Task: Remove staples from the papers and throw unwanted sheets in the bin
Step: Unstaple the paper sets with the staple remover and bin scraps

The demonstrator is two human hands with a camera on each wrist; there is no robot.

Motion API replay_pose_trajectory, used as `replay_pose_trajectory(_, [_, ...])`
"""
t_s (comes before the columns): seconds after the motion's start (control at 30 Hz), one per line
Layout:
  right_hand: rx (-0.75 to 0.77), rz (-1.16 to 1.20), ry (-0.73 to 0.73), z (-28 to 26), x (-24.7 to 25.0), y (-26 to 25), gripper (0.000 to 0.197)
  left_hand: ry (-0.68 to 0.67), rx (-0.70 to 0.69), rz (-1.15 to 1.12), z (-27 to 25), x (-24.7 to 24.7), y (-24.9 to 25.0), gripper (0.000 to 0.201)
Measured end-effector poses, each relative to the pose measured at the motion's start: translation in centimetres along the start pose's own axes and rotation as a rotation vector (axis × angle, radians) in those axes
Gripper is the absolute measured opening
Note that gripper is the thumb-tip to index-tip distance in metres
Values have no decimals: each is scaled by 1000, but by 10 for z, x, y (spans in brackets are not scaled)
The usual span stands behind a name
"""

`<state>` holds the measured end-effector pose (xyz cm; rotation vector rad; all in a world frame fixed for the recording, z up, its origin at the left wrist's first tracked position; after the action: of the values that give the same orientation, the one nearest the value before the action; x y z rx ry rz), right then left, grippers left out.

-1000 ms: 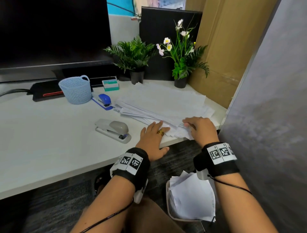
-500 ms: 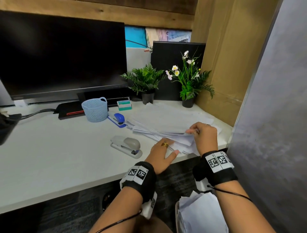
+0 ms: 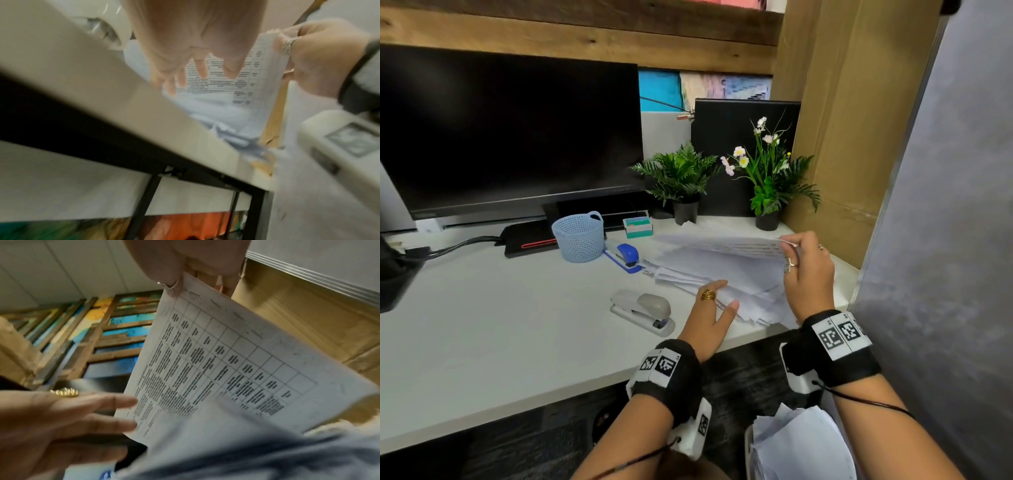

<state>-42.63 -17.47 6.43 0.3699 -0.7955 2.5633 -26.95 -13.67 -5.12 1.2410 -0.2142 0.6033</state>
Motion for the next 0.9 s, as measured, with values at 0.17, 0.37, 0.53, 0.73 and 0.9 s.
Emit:
replay_pose_trajectory(0.17, [76, 203, 309, 11, 36, -29, 10, 446, -296, 204, -10, 75, 79, 47])
replay_pose_trajectory(0.37, [92, 461, 418, 15, 40, -69, 29, 770, -472, 729, -38, 155, 154, 44])
replay_pose_trajectory(0.53, [-51, 815, 185, 13, 3, -106, 23, 742, -372, 953, -70, 200, 171, 33])
replay_pose_trajectory(0.73, [-347, 874, -568, -11, -119, -138, 9, 451, -97, 942, -97, 253, 118, 30])
replay_pose_trajectory(0.9, [-384, 373, -844, -10, -196, -127, 39, 302, 129, 956, -113, 263, 52, 26])
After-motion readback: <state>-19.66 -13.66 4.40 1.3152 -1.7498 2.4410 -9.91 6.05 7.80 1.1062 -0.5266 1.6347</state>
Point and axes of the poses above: each hand's wrist, its own z-axis towards the middle knuckle, its own x-axis out of the back of the hand, y = z × x, the point moved 9 cm from there along z, towards the middle knuckle, and after that the axes turned 2 degrees about -y, right-handed, at the moved point
